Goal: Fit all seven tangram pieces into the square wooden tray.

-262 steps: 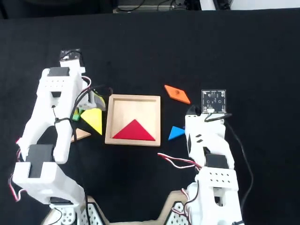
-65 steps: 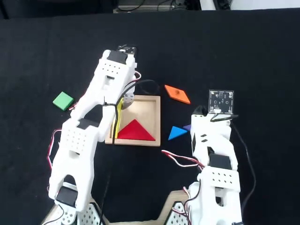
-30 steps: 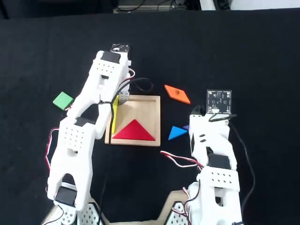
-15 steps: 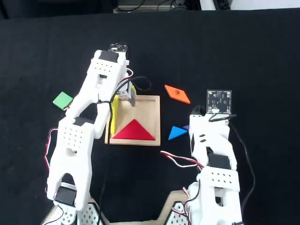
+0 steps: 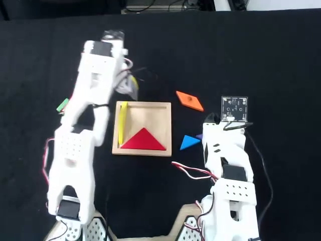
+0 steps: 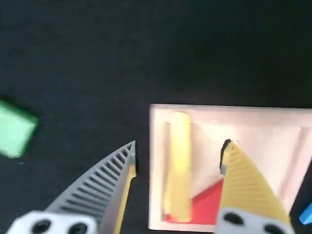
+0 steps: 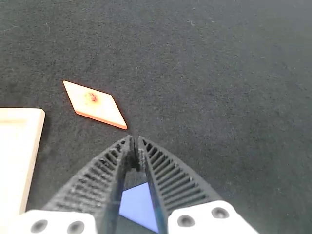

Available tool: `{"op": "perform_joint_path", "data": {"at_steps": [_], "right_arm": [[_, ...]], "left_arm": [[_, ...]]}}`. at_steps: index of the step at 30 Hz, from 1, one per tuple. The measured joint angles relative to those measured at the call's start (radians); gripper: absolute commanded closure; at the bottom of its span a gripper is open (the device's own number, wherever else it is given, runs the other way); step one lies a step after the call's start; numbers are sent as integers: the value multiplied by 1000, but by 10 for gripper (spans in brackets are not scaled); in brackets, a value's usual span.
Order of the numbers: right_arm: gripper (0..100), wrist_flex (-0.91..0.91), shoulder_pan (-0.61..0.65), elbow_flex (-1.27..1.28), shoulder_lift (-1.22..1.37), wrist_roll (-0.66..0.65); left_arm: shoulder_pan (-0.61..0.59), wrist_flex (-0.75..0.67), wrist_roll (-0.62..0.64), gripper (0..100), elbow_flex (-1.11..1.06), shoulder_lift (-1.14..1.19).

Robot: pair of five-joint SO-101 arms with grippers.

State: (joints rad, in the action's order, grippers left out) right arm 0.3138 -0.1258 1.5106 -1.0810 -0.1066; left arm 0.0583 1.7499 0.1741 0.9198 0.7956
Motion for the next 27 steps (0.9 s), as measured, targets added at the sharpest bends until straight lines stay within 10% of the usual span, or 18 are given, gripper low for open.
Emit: {"op": "perform_joint_path", "data": {"at_steps": [8,27], "right_arm": [[984,0,0,0,0,0],[984,0,3,0,0,0]], "left_arm": [[-144,0,0,980,-196,-187],[114,-31,-2,971,-404,-107]]}}
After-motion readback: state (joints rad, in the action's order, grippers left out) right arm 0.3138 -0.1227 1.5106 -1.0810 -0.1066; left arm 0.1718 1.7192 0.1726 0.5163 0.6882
